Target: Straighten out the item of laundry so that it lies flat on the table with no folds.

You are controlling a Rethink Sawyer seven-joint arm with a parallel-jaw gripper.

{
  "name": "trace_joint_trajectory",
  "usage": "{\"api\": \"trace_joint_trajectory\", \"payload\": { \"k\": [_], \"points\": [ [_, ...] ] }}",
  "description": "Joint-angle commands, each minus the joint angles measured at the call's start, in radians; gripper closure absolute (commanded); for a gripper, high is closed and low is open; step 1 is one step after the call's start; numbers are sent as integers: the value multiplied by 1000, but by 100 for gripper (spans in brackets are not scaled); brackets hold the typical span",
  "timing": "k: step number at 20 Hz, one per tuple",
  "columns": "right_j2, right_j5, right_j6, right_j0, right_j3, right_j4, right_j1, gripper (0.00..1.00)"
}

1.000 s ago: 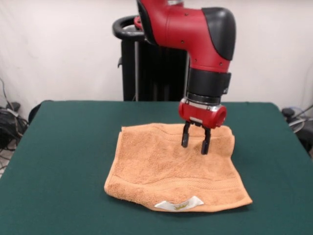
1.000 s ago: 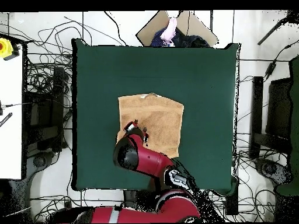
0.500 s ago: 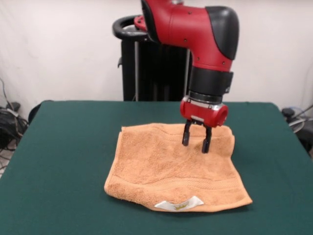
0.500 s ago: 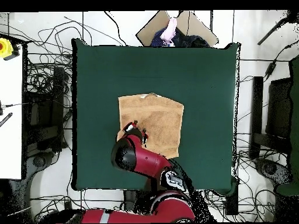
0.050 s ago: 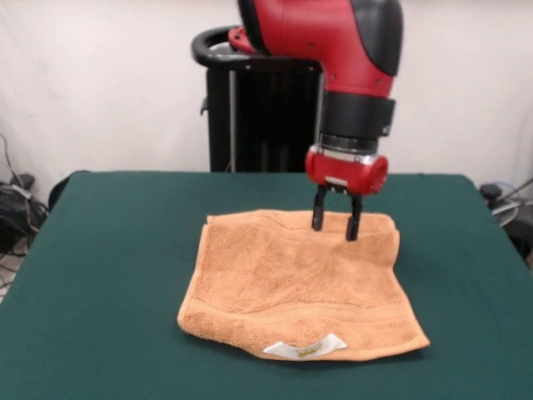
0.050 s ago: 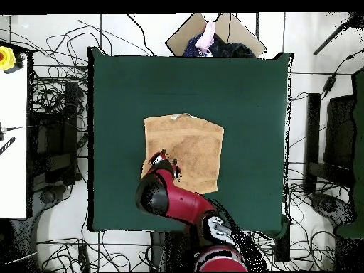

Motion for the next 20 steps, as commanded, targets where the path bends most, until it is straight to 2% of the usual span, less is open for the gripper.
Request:
{"api": "trace_joint_trajectory", "payload": {
  "k": [1, 3, 4, 7, 8, 13, 17, 18, 20],
  "points": [
    [158, 31, 222, -119, 50, -74, -123, 0],
    [53, 125, 167, -51, 60, -17, -170, 0],
    [-193, 320, 76, 133, 12, 89, -179, 0],
    [-440, 494, 33, 314, -79, 118, -120, 0],
    [-483, 531, 41, 340, -100, 111, -100, 0],
    [-504, 551, 67, 337, -122, 18, -106, 0],
    [-353, 496, -39, 208, -73, -111, -192, 0],
    [-250, 480, -99, 128, -34, -144, -227, 0],
    [-120, 479, -176, 23, -6, -204, -250, 0]
  ]
}}
